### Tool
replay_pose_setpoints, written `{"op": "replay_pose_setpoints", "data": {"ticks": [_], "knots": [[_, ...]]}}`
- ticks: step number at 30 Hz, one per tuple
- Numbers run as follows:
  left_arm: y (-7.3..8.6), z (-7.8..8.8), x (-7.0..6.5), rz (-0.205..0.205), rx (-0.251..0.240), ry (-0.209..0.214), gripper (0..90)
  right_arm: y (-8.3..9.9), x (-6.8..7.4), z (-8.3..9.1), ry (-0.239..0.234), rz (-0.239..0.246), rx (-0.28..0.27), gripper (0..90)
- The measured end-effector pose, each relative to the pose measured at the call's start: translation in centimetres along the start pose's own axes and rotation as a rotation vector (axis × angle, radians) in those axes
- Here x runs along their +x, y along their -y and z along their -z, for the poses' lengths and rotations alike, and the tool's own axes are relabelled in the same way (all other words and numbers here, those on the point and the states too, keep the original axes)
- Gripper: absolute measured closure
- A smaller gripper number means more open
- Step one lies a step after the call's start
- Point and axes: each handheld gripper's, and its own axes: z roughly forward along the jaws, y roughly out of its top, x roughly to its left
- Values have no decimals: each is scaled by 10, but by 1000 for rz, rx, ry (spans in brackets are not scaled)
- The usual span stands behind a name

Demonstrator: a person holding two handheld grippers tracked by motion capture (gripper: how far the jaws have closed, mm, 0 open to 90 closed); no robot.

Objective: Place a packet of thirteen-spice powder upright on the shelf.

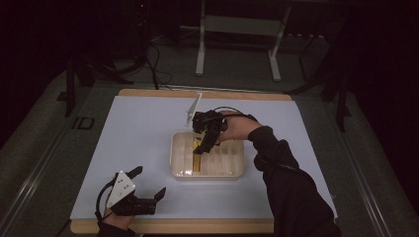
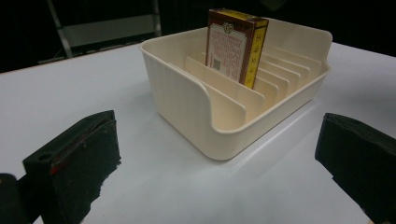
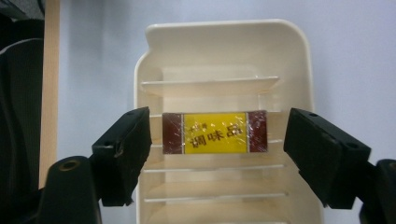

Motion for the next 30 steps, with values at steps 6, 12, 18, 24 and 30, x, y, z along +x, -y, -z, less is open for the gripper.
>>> {"op": "replay_pose_setpoints", "data": {"ticks": [6,12,18,24,30], "knots": [[0,0,0,1,2,1,0,7,-3,14,12,-47,-35,114],[0,-1,0,1,1,1,0,20,-7,26,52,-97,-56,106],[0,-1,0,1,2,2,0,36,-10,32,74,-159,-95,106],[0,-1,0,0,1,5,0,52,-12,35,124,-191,-141,107],[0,-1,-1,0,3,8,0,67,-14,38,114,-249,-182,133]]}}
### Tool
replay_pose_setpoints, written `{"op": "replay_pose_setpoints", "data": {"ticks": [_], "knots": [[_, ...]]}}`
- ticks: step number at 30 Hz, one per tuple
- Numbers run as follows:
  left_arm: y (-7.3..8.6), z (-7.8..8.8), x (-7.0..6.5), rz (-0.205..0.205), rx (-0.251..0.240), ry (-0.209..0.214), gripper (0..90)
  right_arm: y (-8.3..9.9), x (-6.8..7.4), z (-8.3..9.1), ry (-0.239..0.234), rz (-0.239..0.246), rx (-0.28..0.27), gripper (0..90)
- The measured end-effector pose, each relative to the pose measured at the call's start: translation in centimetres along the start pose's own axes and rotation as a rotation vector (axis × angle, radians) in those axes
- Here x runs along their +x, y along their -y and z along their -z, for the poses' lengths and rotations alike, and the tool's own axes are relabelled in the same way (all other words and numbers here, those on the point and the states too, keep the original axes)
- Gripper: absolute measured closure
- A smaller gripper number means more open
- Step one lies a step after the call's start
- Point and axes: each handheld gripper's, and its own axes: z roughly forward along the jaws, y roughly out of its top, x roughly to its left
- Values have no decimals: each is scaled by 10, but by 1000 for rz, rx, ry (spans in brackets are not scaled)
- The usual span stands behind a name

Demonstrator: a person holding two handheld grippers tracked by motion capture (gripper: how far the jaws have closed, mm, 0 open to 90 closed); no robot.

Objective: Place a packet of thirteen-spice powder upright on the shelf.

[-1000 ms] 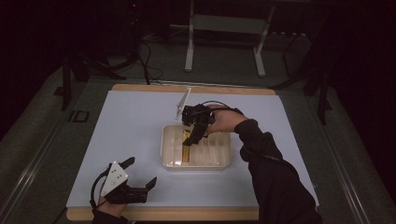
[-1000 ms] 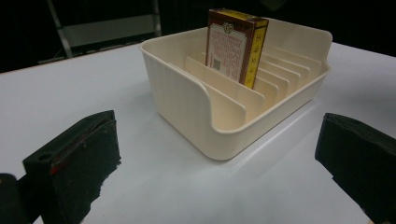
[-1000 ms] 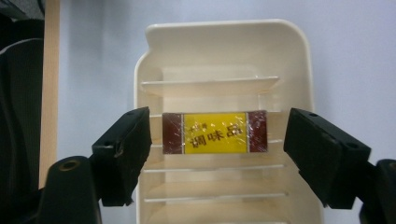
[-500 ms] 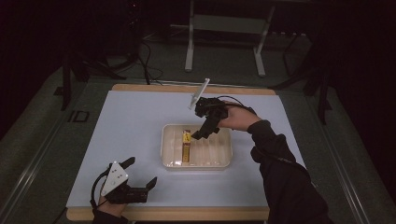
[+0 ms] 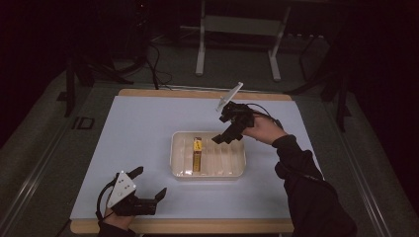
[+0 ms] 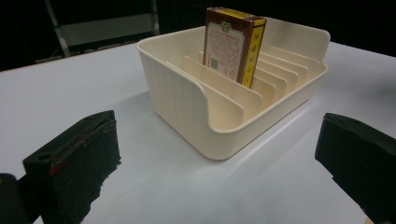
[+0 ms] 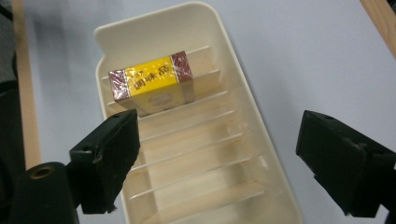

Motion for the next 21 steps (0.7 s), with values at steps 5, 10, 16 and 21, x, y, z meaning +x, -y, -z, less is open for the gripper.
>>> {"op": "replay_pose_setpoints", "data": {"ticks": [5,10,16,21], "knots": [[0,0,0,0,-1,0,0,12,-3,5,-4,-43,-21,132],[0,0,0,0,-1,1,0,22,-4,6,12,-74,-32,117],[0,0,0,-1,3,3,0,36,0,5,69,-112,-71,107],[0,0,0,0,2,2,0,50,4,2,130,-144,-123,107]]}}
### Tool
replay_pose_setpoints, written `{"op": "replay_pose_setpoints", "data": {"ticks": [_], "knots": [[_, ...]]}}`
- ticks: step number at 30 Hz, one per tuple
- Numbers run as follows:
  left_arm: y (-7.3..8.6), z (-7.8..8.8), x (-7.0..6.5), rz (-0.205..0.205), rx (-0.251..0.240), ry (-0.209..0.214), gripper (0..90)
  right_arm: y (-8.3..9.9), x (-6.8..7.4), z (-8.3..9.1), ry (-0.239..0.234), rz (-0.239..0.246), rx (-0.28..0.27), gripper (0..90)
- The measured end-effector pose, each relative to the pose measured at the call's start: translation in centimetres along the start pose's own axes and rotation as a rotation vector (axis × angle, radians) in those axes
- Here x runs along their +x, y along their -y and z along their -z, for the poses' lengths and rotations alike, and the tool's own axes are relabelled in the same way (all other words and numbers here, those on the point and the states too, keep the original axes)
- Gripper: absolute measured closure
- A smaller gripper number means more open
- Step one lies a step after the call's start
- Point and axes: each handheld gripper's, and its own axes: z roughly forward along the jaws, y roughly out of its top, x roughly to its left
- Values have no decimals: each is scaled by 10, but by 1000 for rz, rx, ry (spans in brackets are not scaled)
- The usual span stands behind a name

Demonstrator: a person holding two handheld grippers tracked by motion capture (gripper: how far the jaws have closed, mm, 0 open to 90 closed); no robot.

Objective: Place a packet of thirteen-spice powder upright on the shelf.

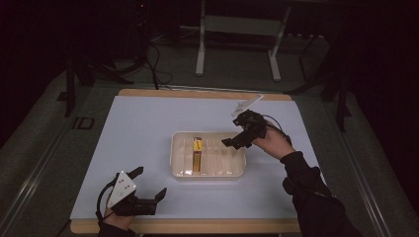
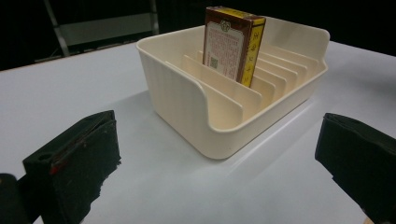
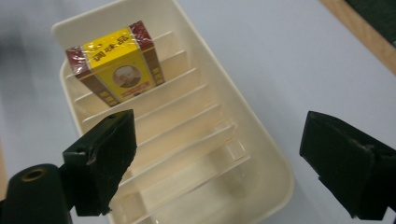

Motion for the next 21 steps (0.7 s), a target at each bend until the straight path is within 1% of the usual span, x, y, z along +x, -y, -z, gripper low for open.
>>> {"op": "replay_pose_setpoints", "data": {"ticks": [2,3,4,6,8,10,11,13,15,17,18,21], "knots": [[0,0,0,0,0,0,0,6,1,0,19,-16,-34,107],[0,0,0,1,0,0,0,10,2,0,39,-12,-49,107],[0,0,0,0,1,-1,0,13,3,0,58,-20,-61,107],[0,0,0,0,1,1,0,19,4,-1,79,-43,-75,107],[0,0,0,1,1,1,0,24,6,-1,113,-50,-95,107],[0,0,0,3,0,2,0,29,7,-1,139,-68,-116,107],[0,0,0,3,-1,3,0,33,8,0,163,-89,-137,107],[0,0,0,3,1,4,0,39,8,0,184,-112,-166,107],[0,0,0,4,-4,5,0,45,9,2,221,-127,-195,107],[0,0,0,5,-3,4,0,51,9,4,223,-156,-223,108],[0,0,0,5,-2,3,0,55,10,5,237,-166,-240,108],[0,0,1,6,-2,2,0,65,11,8,244,-195,-268,108]]}}
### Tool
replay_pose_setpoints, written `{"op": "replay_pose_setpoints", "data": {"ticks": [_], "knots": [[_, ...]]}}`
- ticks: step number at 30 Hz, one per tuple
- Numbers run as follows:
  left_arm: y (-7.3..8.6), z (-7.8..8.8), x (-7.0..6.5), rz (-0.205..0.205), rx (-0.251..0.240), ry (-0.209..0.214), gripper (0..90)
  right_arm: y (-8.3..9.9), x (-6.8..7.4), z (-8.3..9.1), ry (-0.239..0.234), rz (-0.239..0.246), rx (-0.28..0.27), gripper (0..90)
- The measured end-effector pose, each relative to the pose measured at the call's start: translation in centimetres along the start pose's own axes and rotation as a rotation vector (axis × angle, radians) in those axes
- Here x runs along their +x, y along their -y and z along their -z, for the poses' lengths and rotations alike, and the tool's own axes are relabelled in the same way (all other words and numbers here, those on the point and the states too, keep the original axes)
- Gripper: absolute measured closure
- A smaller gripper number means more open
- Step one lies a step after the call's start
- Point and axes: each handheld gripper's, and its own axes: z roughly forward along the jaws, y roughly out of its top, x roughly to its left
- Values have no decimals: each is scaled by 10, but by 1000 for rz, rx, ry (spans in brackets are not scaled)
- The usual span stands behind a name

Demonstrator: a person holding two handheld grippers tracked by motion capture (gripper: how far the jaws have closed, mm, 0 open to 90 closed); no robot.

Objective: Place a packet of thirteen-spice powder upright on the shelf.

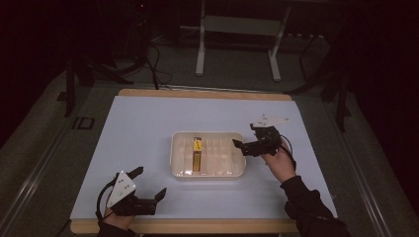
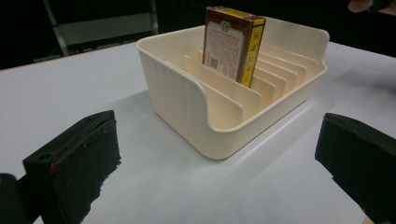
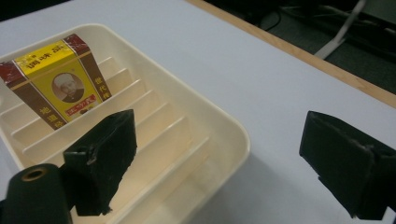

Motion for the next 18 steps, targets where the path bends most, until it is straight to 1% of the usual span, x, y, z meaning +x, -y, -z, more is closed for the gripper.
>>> {"op": "replay_pose_setpoints", "data": {"ticks": [2,6,7,8,10,12,13,15,18], "knots": [[0,0,0,-1,1,0,0,6,0,3,8,-11,-1,108],[0,0,0,-1,1,0,0,19,-1,5,54,-29,-10,111],[0,-1,0,0,1,-1,0,22,-1,6,62,-47,-20,111],[0,-1,0,0,2,0,0,25,-2,6,58,-61,-25,111],[0,-1,0,0,2,1,0,31,-2,7,82,-73,-38,111],[0,0,0,-2,1,1,0,37,-3,9,91,-87,-46,111],[0,0,0,-2,0,1,0,40,-3,9,101,-90,-48,111],[0,0,0,0,-1,2,0,44,-3,10,91,-93,-33,111],[0,0,0,-3,-1,5,0,50,-2,13,117,-93,-46,111]]}}
